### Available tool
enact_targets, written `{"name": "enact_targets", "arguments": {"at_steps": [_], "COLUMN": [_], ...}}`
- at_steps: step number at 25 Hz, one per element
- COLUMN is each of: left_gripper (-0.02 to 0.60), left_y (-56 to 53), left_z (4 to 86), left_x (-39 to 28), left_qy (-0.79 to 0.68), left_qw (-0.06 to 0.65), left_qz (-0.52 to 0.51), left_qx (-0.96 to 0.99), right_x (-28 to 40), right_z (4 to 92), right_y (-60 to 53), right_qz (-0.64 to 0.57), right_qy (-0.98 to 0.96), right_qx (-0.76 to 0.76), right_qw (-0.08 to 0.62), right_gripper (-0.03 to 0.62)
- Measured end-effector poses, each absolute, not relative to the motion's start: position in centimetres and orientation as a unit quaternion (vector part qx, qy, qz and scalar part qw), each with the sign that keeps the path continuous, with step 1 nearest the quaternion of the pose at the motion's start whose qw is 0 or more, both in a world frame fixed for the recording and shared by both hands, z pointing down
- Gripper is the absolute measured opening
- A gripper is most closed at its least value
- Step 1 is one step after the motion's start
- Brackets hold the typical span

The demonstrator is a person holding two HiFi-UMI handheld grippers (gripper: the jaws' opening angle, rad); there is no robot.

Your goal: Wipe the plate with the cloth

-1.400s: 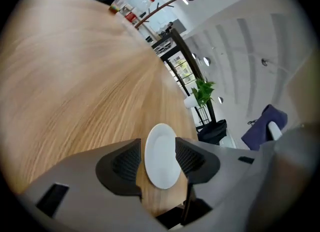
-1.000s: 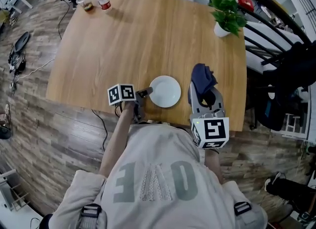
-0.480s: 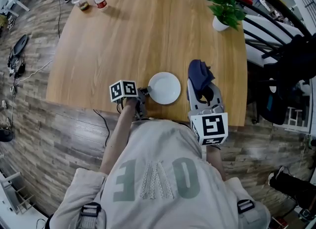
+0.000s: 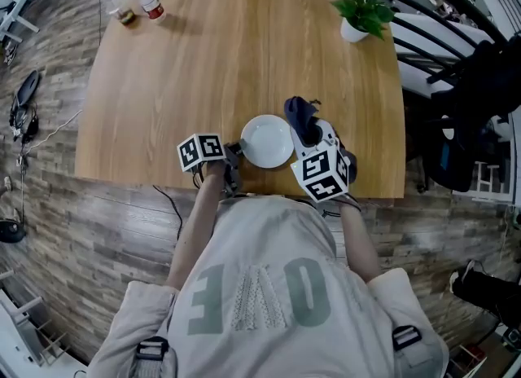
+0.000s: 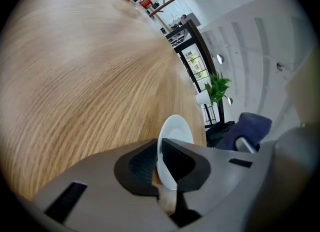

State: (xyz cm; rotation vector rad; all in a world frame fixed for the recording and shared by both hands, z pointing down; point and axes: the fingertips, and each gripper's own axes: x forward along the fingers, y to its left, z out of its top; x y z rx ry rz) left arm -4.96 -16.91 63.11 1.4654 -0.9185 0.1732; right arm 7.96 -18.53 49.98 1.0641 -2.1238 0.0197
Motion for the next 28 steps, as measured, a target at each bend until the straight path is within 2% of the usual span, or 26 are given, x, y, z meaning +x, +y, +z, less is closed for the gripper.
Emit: {"name": "enact_targets", "arguments": {"at_steps": [5,7,16,28], "left_gripper": [0.035,0.034,0.032,0.032], "left_y": [-17.3,-17.5,-17.8,-17.9], "left_z": [63.1,63.1,62.9,62.8], "left_x": [-4.6,-4.4,-4.5,-4.8], "left_qy": [-0.42,-0.423,-0.431,-0.444], "left_qw": [0.647,0.649,0.65,0.647], "left_qz": [0.056,0.047,0.022,0.013], "left_qx": [0.634,0.63,0.626,0.62], "right_x": [7.9,8.0,7.5,7.0], "right_z": [59.5,60.6,62.0,61.8], "right_y": [-20.9,-21.4,-21.5,-14.4], "right_qz": [-0.051,-0.079,-0.123,-0.095], "right_qy": [-0.788,-0.772,-0.75,-0.758], "right_qx": [0.297,0.268,0.227,0.188], "right_qw": [0.536,0.571,0.609,0.617], "right_gripper": [0.057,0.057,0.057,0.057]}}
